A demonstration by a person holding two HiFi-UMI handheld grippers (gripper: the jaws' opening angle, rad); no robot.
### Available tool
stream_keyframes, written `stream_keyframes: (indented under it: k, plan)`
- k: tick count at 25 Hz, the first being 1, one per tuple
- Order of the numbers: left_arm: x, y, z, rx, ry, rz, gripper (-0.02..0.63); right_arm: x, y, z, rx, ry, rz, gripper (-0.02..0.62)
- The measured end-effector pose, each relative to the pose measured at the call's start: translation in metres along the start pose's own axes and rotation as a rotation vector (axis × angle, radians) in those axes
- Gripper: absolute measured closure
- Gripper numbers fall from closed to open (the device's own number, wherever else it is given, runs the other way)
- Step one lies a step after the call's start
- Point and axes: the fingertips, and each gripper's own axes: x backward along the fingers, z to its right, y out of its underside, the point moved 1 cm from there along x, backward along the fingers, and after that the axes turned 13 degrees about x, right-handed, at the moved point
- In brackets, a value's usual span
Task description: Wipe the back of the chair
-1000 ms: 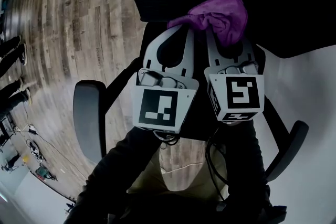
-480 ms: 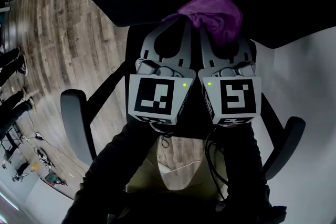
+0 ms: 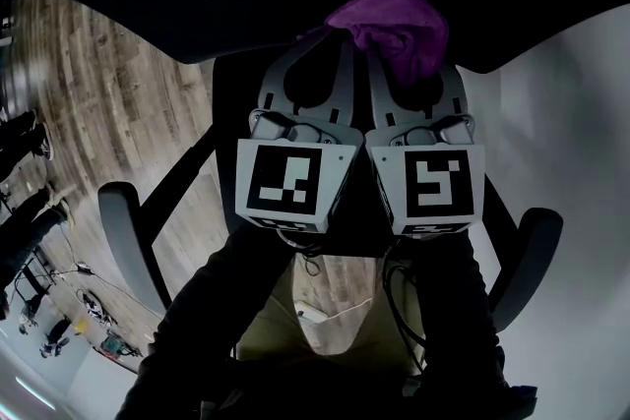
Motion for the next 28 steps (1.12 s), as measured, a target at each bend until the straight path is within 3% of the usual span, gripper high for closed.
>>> stream_keyframes:
  k: [11,28]
  plan:
    - [-0.023,0.012,0.035,-0.050,0.041,-0.041,0.606,0.018,0.016,0.035,-0.043,0.059,-0.018,0.532]
    - [-0.054,0.045,0.107,-0.088,0.228,-0.132,0.606,0.065,0.060,0.092,-0.115,0.244,-0.114,0.532]
